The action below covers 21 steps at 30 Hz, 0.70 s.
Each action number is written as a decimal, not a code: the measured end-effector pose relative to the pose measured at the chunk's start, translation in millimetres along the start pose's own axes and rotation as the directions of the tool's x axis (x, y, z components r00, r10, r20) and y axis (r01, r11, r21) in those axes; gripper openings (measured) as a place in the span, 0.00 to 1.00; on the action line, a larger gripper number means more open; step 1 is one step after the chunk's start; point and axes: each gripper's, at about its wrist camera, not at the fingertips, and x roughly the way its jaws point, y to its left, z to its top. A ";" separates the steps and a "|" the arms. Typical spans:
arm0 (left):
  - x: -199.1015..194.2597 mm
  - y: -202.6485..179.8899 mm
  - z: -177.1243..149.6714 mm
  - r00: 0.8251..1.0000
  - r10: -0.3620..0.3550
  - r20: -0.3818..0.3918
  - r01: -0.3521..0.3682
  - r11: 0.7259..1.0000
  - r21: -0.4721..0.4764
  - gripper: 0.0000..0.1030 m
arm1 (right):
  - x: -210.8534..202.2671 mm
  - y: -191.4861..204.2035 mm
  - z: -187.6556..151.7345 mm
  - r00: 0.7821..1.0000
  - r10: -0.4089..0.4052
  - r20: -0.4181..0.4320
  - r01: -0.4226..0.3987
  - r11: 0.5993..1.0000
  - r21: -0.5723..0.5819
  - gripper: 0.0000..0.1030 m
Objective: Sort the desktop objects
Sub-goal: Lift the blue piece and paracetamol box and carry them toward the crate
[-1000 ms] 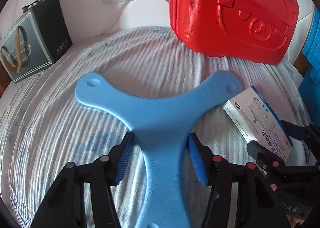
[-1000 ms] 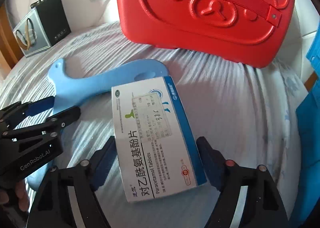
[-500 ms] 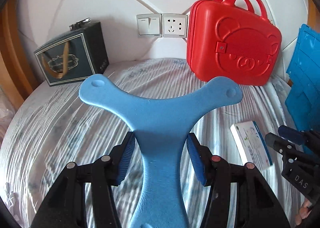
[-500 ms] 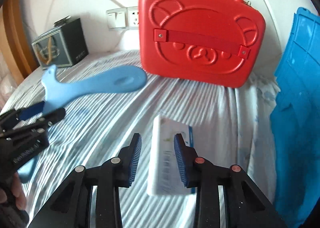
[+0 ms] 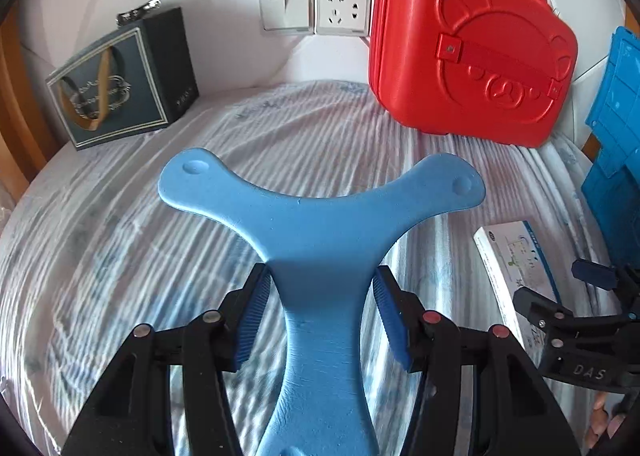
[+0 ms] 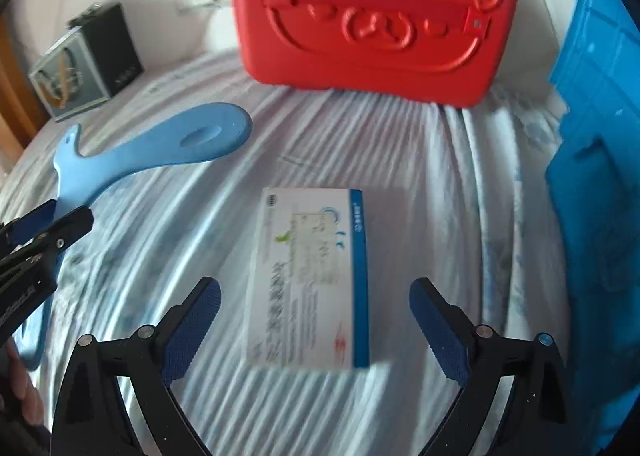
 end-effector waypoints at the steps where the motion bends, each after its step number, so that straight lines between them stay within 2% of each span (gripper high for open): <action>1: 8.1 -1.9 -0.6 1.000 -0.002 -0.010 0.002 1.000 0.000 0.51 | 6.5 -0.4 0.8 1.000 -0.002 -0.007 0.002 1.000 0.001 0.94; 3: 15.2 -3.9 -2.7 1.000 -0.003 -0.021 0.003 1.000 0.000 0.51 | 22.9 -0.8 3.6 1.000 -0.010 -0.029 0.009 1.000 -0.006 0.90; 4: 16.7 -5.0 -3.8 1.000 -0.002 -0.025 0.002 1.000 -0.001 0.51 | 26.4 -1.3 2.8 0.999 -0.014 -0.034 0.014 1.000 -0.008 0.78; 5: 16.5 -5.5 -4.7 1.000 -0.001 -0.030 0.001 1.000 -0.001 0.51 | 31.0 -1.1 1.9 0.999 -0.004 -0.044 0.004 1.000 -0.009 0.71; 8: 1.7 -4.4 -5.3 1.000 0.007 -0.016 -0.007 1.000 -0.004 0.51 | 28.4 1.0 -3.0 0.999 -0.016 -0.042 0.015 1.000 -0.020 0.70; 10: -20.0 -1.0 -5.1 1.000 0.015 0.014 -0.015 1.000 -0.006 0.51 | 11.8 1.3 -5.9 1.000 0.002 -0.006 -0.002 1.000 -0.007 0.70; 14: -87.8 4.0 -4.0 0.995 0.021 0.095 -0.018 0.999 -0.032 0.51 | -55.0 12.5 -11.4 0.992 0.008 0.129 -0.004 1.000 -0.030 0.70; 17: -150.9 3.5 -7.1 0.983 0.040 0.180 -0.034 0.999 -0.037 0.51 | -118.2 22.5 -21.2 0.969 0.005 0.247 0.006 0.999 -0.043 0.70; 21: -233.2 0.2 -18.4 0.957 0.079 0.280 -0.062 0.996 -0.068 0.51 | -207.1 31.5 -44.6 0.921 0.020 0.388 0.006 0.998 -0.066 0.70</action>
